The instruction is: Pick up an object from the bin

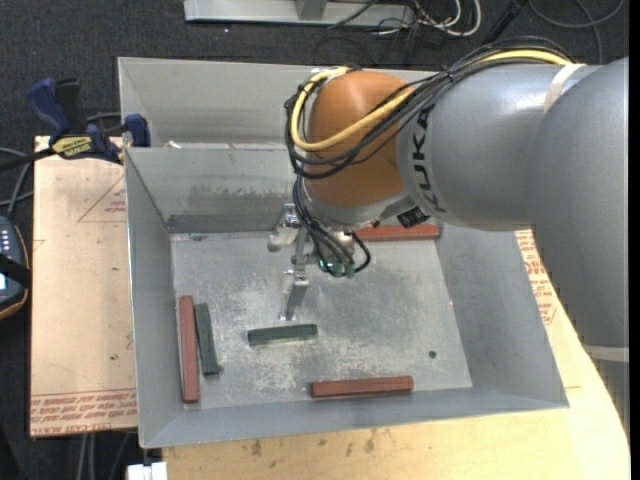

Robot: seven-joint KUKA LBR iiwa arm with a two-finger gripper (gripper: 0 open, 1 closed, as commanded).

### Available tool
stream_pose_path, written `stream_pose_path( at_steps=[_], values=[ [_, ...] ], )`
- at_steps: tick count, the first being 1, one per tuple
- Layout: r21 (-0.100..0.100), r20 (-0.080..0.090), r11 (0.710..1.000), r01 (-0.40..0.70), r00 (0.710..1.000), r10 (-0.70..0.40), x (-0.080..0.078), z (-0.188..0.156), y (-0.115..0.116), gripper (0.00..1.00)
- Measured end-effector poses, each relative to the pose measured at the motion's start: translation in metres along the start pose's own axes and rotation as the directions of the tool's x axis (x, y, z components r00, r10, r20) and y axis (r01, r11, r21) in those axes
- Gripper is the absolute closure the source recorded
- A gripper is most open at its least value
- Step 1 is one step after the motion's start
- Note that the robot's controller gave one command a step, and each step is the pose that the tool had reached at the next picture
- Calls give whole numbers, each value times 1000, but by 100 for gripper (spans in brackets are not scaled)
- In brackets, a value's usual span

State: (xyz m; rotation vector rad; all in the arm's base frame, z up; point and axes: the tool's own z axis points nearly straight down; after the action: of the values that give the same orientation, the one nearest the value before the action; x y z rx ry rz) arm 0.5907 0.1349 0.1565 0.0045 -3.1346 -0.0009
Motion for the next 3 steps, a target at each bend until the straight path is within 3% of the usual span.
stream_pose_path(
  at_steps=[1,2,3],
  values=[
    [-1,8,1000,-2,1000,2,-2,-5,0,0],
    [-6,29,999,40,999,-39,23,78,8,100],
    [-6,29,999,40,999,-39,23,78,8,100]
  ],
)
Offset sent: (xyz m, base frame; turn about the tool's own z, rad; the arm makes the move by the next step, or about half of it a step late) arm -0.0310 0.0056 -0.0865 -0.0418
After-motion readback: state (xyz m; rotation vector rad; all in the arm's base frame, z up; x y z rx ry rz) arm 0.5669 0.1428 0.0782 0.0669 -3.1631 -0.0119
